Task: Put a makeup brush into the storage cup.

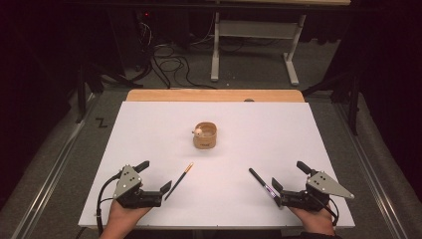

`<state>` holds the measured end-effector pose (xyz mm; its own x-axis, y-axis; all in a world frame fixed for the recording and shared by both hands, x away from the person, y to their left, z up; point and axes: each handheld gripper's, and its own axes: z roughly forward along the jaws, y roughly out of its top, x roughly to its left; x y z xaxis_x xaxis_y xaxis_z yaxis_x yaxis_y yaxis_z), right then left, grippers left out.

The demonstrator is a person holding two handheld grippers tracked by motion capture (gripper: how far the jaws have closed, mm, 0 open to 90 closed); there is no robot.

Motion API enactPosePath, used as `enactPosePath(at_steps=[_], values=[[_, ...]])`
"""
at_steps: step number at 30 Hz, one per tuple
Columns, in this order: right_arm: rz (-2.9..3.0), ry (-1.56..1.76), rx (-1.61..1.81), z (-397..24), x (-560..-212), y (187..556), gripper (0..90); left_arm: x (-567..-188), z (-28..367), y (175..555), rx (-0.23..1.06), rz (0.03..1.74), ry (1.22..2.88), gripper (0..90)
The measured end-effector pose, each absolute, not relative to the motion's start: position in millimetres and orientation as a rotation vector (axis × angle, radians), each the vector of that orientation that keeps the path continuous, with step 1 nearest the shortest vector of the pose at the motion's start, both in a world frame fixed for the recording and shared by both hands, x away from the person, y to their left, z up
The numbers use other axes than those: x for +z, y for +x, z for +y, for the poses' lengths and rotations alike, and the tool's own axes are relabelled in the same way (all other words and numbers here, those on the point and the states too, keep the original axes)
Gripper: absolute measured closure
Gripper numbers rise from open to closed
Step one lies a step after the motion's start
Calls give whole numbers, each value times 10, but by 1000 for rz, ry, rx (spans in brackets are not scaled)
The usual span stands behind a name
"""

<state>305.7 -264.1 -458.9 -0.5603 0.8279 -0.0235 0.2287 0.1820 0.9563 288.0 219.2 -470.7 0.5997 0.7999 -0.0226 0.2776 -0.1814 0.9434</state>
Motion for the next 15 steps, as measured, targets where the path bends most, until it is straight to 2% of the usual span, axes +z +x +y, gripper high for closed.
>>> enactPosePath(at_steps=[15], values=[[1907,996,1384,-2652,-4603,3047,3,-4689,2226,2883,607,903,1712,23]])
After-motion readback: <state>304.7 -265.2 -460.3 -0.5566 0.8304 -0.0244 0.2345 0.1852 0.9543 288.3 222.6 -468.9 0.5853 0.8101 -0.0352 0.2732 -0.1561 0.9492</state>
